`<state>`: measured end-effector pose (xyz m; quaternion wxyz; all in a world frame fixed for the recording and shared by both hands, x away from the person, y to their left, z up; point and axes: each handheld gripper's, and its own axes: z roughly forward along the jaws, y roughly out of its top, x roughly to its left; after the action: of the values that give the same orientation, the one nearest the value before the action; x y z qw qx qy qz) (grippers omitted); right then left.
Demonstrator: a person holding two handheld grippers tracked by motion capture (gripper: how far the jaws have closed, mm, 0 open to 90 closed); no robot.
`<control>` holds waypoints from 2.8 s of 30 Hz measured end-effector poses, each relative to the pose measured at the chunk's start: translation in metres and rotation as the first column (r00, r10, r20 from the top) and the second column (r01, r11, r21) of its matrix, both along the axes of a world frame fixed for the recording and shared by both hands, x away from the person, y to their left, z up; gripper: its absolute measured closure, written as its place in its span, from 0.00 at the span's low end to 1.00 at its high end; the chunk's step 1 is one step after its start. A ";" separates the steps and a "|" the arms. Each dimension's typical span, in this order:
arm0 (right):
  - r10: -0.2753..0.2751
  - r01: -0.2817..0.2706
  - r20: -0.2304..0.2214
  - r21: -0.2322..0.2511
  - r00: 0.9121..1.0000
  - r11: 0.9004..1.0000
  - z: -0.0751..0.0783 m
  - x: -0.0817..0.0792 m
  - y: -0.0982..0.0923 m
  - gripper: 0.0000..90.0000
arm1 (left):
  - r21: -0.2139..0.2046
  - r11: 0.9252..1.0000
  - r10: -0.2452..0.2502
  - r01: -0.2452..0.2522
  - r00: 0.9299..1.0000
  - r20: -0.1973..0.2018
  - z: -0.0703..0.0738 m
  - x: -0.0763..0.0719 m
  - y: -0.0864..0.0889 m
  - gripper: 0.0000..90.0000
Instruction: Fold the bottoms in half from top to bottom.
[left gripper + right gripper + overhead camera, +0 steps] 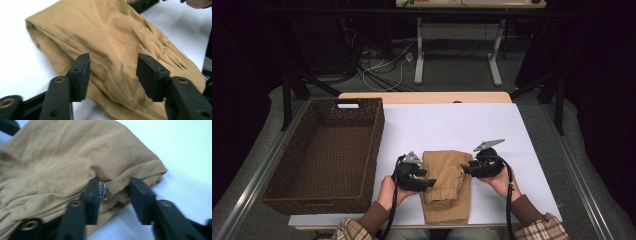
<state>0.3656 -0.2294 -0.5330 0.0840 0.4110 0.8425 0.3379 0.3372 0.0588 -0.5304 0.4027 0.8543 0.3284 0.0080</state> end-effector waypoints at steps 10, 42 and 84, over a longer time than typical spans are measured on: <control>0.010 -0.010 -0.025 -0.006 1.000 1.000 -0.014 0.000 0.009 0.79 | 0.019 0.999 -0.033 0.034 0.999 -0.034 -0.017 0.005 -0.010 0.74; 0.055 -0.055 0.012 -0.040 0.998 0.998 0.012 -0.012 -0.001 0.39 | 0.031 0.999 0.010 -0.012 0.998 0.067 0.003 -0.004 0.003 0.43; 0.048 -0.047 0.118 -0.014 0.992 0.999 0.004 -0.013 -0.003 0.33 | 0.046 0.997 0.063 -0.070 0.987 0.148 -0.002 0.018 0.001 0.19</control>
<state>0.3530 -0.2326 -0.5286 0.1279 0.3698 0.8474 0.3588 0.3556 0.0594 -0.5325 0.4035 0.8500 0.3258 0.0926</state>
